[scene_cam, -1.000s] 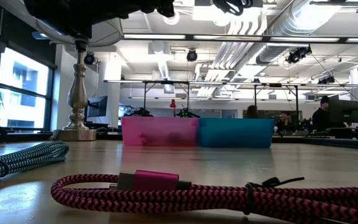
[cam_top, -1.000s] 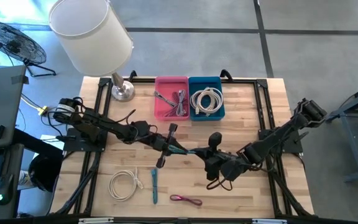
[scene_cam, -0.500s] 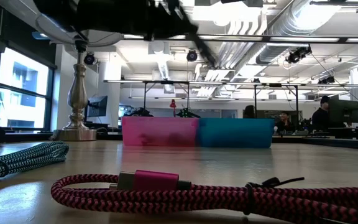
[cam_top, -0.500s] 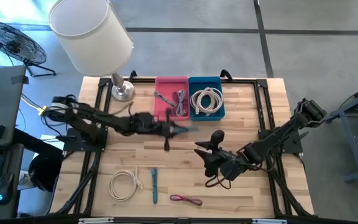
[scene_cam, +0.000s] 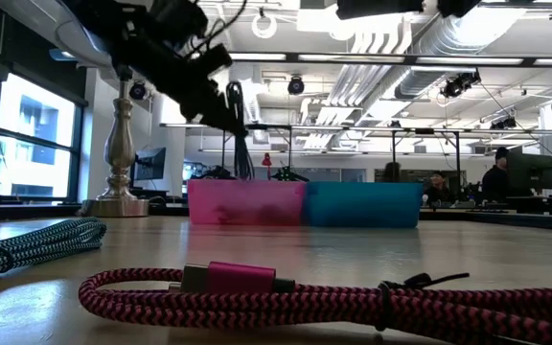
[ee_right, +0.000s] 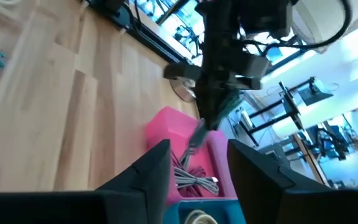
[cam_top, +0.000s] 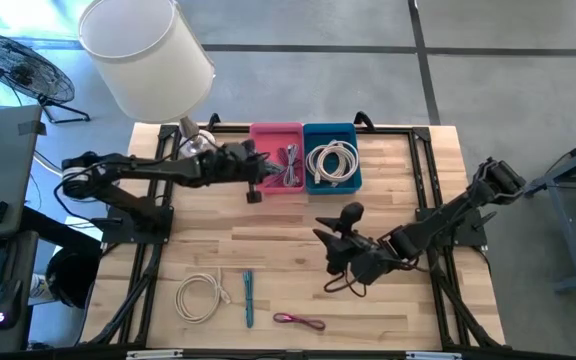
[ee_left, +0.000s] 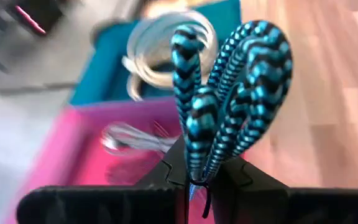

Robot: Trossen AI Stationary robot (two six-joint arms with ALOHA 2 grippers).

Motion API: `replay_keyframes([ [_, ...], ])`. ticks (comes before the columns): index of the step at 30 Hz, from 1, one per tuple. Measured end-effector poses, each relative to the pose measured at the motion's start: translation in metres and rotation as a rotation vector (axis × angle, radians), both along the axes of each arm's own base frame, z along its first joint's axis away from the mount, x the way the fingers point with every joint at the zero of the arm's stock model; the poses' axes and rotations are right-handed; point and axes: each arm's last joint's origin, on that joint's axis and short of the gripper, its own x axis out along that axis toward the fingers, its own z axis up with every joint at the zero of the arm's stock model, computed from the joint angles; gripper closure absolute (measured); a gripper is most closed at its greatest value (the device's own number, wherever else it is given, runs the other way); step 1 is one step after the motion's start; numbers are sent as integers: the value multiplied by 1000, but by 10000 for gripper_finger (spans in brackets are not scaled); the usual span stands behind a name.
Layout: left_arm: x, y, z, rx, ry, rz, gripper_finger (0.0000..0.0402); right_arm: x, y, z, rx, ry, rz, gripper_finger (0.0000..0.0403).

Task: Pick & Place USB Port
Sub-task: Put the right blue charger cable into the pink bin

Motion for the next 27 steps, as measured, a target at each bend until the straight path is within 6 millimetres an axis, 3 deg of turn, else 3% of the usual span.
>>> replay_keyframes([
  [5, -2, 24, -13, -244, -34, 45, 378, 4, -8, 0, 16, 7, -5, 252],
  [12, -10, 54, -31, -406, -34, 184, 376, 7, -12, -1, 29, 13, 0, 258],
  [19, -10, 66, -33, -438, -88, 153, 285, 6, -12, -1, 22, 24, 1, 257],
  [27, -1, 70, -13, -322, -276, 70, 214, 6, -14, -2, 14, 37, -4, 254],
])
